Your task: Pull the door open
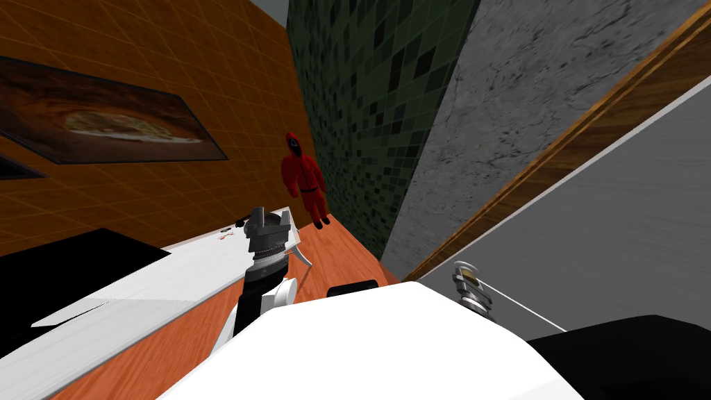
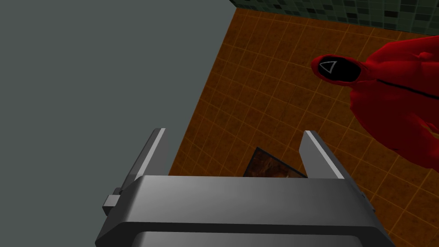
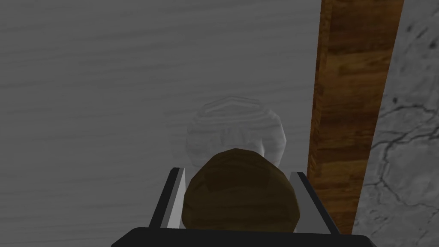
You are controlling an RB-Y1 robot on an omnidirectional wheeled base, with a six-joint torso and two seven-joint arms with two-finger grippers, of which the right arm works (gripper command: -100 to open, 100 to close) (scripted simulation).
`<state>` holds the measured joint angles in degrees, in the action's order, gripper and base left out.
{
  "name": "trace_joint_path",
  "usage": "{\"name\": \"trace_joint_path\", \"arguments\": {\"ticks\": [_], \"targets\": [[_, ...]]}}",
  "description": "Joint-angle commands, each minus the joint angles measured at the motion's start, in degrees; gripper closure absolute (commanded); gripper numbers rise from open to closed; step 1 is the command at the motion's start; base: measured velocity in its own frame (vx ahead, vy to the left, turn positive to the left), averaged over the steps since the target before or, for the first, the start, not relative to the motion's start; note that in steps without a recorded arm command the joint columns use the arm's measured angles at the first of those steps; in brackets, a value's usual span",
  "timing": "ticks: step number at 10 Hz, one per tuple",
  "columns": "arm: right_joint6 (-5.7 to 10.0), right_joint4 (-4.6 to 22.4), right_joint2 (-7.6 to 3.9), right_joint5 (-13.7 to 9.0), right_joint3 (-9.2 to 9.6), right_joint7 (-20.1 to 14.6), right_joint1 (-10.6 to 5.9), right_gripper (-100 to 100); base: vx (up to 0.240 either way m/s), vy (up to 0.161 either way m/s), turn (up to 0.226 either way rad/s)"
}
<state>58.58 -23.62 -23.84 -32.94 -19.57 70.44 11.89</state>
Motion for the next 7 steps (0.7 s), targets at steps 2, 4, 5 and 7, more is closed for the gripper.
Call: {"name": "trace_joint_path", "arguments": {"ticks": [2,4,5,7], "targets": [[-0.37,-0.86,0.43,-0.03,0.13,-3.86,0.06,100,-0.024,0.0,-0.006],[-0.57,-1.09,0.58,0.01,0.3,-7.23,-0.19,100,-0.027,0.001,-0.006],[-0.68,-1.21,0.66,0.02,0.39,-8.95,-0.33,100,-0.03,-0.002,-0.006],[-0.79,-1.33,0.74,0.04,0.49,-11.41,-0.46,100,-0.021,0.001,-0.002]]}}
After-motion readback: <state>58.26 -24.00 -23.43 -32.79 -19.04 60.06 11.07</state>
